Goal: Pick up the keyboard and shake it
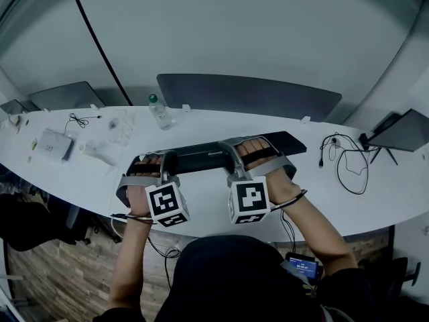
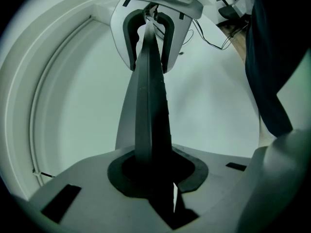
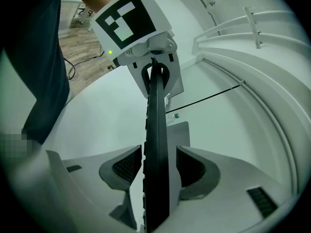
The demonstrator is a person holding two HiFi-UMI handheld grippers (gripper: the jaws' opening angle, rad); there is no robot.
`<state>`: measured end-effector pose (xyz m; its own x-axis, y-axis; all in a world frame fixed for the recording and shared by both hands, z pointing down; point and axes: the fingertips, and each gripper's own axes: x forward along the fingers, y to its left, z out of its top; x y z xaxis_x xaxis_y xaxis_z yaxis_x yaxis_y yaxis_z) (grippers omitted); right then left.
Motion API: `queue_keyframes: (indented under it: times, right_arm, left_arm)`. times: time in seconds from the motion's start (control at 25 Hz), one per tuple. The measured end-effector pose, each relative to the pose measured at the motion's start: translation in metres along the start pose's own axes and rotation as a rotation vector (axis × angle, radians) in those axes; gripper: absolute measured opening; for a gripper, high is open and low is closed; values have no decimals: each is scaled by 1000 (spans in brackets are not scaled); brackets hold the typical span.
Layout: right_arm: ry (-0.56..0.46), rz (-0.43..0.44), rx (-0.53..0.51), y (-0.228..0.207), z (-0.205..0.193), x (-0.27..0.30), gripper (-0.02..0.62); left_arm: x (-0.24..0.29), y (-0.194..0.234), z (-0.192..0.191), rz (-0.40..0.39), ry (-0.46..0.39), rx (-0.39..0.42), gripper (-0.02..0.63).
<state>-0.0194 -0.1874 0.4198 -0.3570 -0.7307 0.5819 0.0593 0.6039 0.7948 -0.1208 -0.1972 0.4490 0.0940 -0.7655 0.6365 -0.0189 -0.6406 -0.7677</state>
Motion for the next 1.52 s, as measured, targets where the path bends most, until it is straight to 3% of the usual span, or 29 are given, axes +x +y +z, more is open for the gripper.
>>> queue_keyframes:
  times: [0.36,0.44,0.56,1.0,1.52]
  right_arm:
    - [62,0,-23,8,-14,8,206]
    - [72,-2,-31,9,-16,9,143]
    - [77,-21,-34,9,-17,10,97]
    - [77,-57,-2,2,-17,7,83]
    - [97,-58,58,0,-24,9,84]
  left_arm:
    - [-3,1,7,6,-3,4,97]
    - [-3,3,7,16,1,12,97]
    - [-3,5,7,22,1,7,97]
    - [-8,14,8,76,-4,-16,129]
    - [-14,31,11,223,-66,-31,222]
